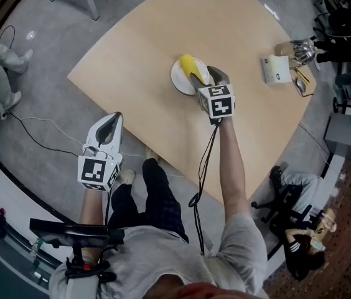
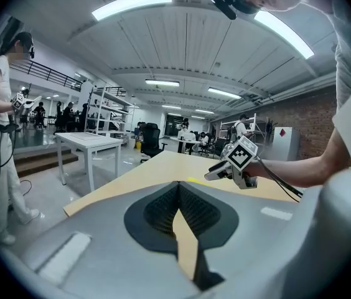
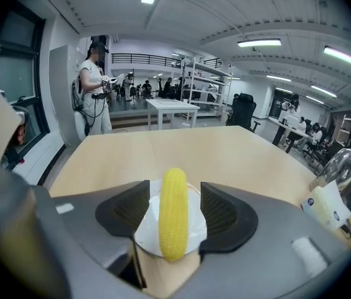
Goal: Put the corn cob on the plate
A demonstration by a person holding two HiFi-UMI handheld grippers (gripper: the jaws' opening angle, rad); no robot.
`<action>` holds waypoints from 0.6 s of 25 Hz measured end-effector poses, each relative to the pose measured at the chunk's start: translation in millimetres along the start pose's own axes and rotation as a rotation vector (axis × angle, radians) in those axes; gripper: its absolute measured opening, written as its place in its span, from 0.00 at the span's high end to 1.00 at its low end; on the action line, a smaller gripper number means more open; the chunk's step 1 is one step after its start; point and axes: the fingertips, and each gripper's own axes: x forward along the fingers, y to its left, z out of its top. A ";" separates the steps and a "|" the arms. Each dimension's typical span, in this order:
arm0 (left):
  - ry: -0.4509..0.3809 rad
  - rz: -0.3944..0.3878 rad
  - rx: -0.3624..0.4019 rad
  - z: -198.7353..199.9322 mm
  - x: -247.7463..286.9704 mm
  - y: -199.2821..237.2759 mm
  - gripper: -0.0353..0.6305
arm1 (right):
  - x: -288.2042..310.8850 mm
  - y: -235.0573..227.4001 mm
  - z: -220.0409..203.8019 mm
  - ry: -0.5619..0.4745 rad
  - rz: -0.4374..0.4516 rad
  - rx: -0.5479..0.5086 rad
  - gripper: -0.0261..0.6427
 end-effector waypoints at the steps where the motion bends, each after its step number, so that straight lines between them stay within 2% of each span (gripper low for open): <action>1: -0.002 -0.003 0.001 -1.3 1.3 -0.3 0.92 | -1.0 -1.1 0.2 -0.008 -0.004 0.001 0.57; 15: -0.028 -0.042 0.021 12.1 -1.0 -11.7 0.92 | -45.1 -1.9 7.4 -0.103 -0.058 0.065 0.62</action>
